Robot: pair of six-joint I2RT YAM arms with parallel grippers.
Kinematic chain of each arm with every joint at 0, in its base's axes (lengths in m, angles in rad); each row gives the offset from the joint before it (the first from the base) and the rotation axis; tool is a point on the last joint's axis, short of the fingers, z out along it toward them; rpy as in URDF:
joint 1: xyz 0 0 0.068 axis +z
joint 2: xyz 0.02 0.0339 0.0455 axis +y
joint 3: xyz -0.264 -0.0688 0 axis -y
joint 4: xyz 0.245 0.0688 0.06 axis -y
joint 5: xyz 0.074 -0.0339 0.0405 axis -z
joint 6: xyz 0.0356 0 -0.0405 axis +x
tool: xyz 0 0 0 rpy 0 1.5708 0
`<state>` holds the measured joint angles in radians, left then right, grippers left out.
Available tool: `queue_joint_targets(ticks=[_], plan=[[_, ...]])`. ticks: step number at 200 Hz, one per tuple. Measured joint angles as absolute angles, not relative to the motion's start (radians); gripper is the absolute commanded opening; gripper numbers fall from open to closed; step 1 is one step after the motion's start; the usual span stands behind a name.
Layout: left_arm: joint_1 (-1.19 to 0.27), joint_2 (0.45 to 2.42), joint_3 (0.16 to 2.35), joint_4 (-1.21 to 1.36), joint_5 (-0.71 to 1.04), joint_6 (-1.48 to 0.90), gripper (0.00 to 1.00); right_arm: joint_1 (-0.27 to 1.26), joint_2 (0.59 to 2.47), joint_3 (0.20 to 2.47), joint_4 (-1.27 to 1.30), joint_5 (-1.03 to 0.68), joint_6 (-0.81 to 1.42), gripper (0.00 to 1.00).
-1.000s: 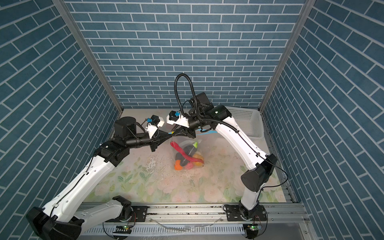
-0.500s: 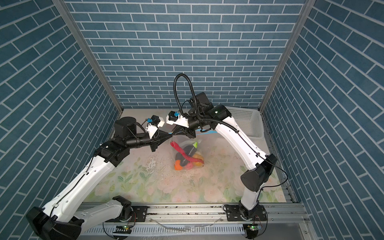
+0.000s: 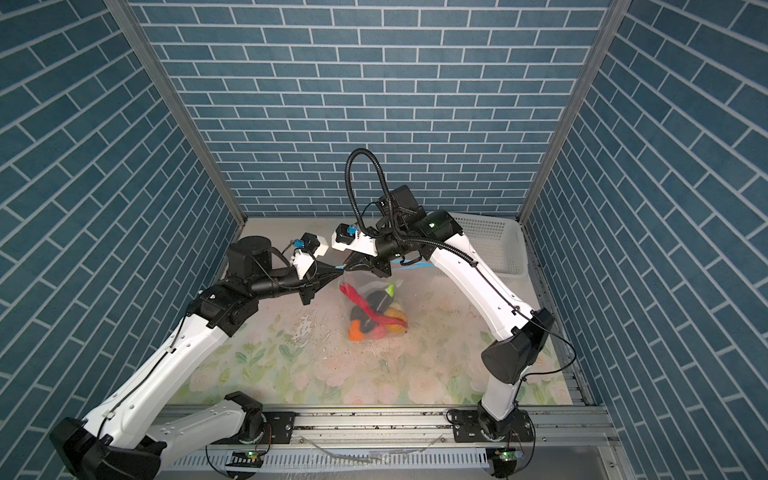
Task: Place the food in the zip-top bag and seal the zipper
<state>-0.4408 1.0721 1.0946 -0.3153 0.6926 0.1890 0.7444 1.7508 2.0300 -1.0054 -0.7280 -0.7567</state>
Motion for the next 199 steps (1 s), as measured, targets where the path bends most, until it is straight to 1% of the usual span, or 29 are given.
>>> queue_joint_targets(ticks=[81,107,140,157,171,199], plan=[[-0.441,1.063,1.095,-0.316,0.722,0.223,0.00,0.736,1.718,2.005,-1.011,-0.720,-0.757,0.06],[-0.441,1.063,1.095,-0.316,0.727,0.236,0.18,0.735,1.718,2.005,-1.014,-0.718,-0.757,0.06],[-0.438,1.059,1.095,-0.317,0.732,0.257,0.30,0.721,1.718,2.006,-1.026,-0.715,-0.757,0.05],[-0.438,1.059,1.097,-0.319,0.730,0.265,0.45,0.719,1.718,2.006,-1.027,-0.715,-0.757,0.05],[-0.438,1.060,1.102,-0.321,0.722,0.276,0.49,0.719,1.718,2.006,-1.030,-0.715,-0.757,0.05],[-0.438,1.063,1.123,-0.317,0.722,0.290,0.51,0.719,1.718,2.007,-1.037,-0.715,-0.757,0.05]])
